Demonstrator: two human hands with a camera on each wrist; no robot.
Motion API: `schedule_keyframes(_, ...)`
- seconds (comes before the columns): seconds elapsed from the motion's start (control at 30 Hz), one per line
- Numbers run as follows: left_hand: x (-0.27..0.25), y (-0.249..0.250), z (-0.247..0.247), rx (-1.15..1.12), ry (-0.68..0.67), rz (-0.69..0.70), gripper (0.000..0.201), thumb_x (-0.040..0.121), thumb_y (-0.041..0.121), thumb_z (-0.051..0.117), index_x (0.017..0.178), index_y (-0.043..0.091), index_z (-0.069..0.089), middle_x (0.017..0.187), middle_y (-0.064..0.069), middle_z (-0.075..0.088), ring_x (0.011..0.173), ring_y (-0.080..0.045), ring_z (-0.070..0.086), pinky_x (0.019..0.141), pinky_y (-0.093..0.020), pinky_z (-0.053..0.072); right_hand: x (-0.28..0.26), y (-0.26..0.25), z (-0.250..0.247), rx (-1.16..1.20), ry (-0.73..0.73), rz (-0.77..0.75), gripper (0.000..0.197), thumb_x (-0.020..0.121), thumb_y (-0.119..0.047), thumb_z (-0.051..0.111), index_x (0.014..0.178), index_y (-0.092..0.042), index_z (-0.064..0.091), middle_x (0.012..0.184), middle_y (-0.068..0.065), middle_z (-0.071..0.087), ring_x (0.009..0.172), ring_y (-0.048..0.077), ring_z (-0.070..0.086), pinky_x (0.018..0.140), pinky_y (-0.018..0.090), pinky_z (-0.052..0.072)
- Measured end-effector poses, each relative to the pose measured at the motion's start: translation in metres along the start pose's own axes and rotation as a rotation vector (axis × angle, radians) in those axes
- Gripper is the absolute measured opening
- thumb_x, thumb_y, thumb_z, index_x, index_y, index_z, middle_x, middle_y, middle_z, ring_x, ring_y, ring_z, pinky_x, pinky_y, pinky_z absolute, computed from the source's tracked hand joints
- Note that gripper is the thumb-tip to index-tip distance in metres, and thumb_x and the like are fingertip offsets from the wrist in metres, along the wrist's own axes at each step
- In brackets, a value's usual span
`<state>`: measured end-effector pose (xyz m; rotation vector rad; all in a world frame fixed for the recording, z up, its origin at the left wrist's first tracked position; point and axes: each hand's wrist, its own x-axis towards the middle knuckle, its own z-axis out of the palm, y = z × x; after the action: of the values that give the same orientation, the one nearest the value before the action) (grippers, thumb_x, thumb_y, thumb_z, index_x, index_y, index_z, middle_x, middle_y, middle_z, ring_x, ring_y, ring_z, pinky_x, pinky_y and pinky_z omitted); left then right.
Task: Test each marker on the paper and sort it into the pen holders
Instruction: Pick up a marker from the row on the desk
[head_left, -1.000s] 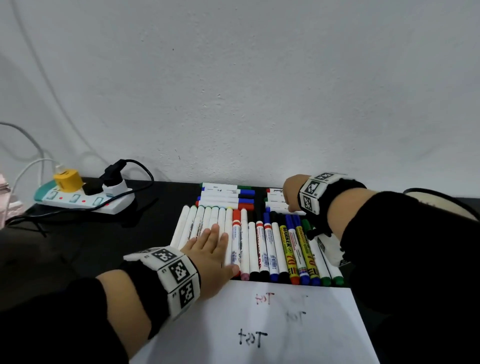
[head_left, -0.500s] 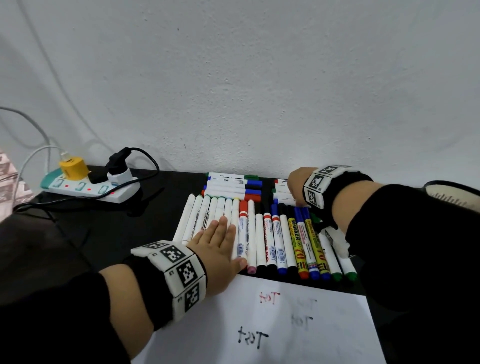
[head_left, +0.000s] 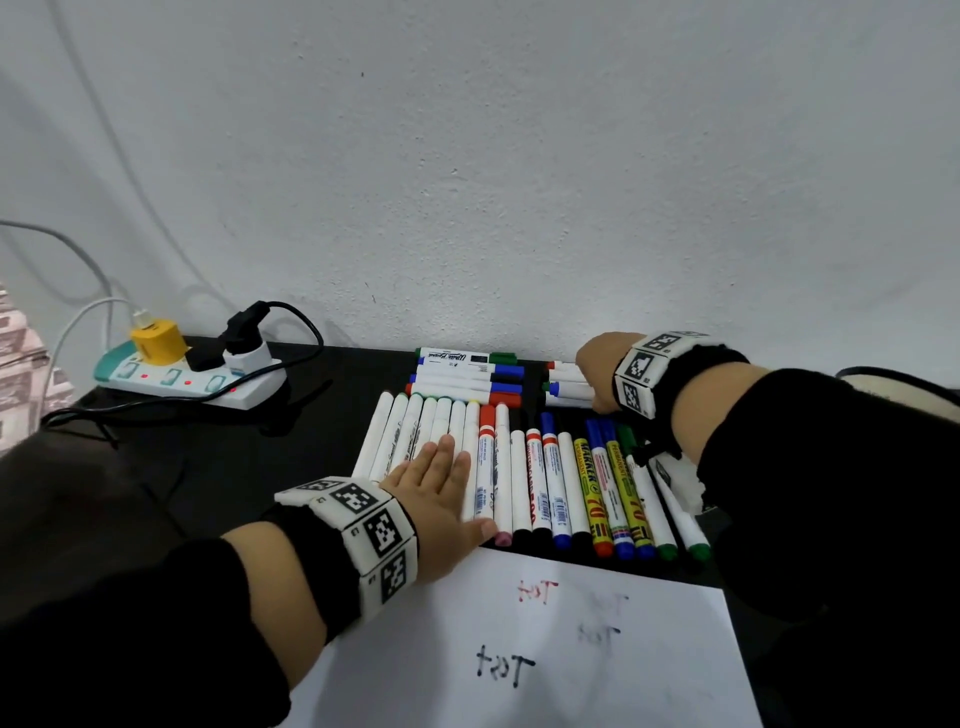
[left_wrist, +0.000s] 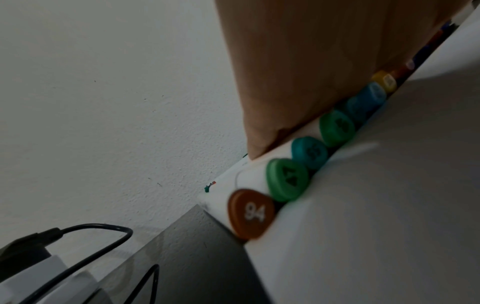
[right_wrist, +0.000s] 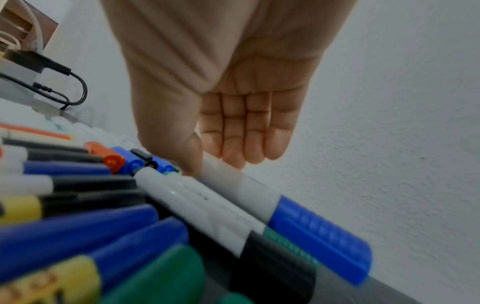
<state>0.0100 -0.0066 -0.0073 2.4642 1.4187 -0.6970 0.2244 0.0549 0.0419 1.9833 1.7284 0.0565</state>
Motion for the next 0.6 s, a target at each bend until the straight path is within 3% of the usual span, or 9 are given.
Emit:
schedule_keyframes(0.13,-0.004,-0.001,-0.002,-0.026,0.014,-0.005,0.072,0.098,0.051,0.018,0.146,0.012,-0.019,0.153,-0.005,-0.027,0.143,-0.018,-0.02,0.118,-0.035,-0.005,-0.016,0.011,-0.006,0.088,0.097,0.011,0.023,0.081,-0.025,0.064,0.094,-0.006,0.061,0.081,0.005,0.057,0.075,0.024,0.059,0.054,0.024,0.039)
schedule_keyframes(0.3,-0.023,0.0,-0.012,-0.026,0.048,0.012,0.072,0.098,0.051,0.018,0.146,0.011,-0.018,0.153,-0.007,-0.026,0.143,-0.019,-0.017,0.118,-0.035,-0.004,-0.052,0.013,-0.019,0.2,0.117,0.03,0.026,0.078,-0.032,0.065,0.073,-0.011,0.05,0.071,0.002,0.048,0.074,0.024,0.054,0.065,0.029,0.044)
schedule_keyframes(0.37,-0.036,-0.001,-0.015,0.007,0.055,0.03,0.073,0.098,0.052,0.018,0.146,0.011,-0.019,0.153,-0.007,-0.026,0.143,-0.019,-0.017,0.118,-0.035,-0.003,-0.071,0.011,-0.024,0.233,0.11,0.038,0.03,0.079,-0.035,0.064,0.068,-0.015,0.046,0.067,0.0,0.046,0.069,0.022,0.052,0.061,0.026,0.042)
schedule_keyframes(0.47,-0.058,-0.002,-0.009,0.049,0.035,0.057,0.074,0.097,0.053,0.019,0.146,0.011,-0.019,0.153,-0.007,-0.026,0.143,-0.019,-0.017,0.118,-0.036,-0.003,-0.1,0.005,-0.029,0.28,0.087,0.04,0.027,0.081,-0.036,0.064,0.084,-0.009,0.058,0.066,0.0,0.046,0.07,0.022,0.051,0.056,0.024,0.036)
schedule_keyframes(0.6,-0.091,-0.003,0.016,0.091,-0.009,0.09,0.074,0.098,0.052,0.021,0.147,0.011,-0.017,0.153,-0.006,-0.026,0.144,-0.019,-0.016,0.116,-0.036,-0.003,-0.135,-0.008,-0.028,0.339,0.079,0.041,0.028,0.082,-0.035,0.063,0.089,-0.008,0.06,0.074,0.003,0.053,0.074,0.022,0.052,0.061,0.025,0.04)
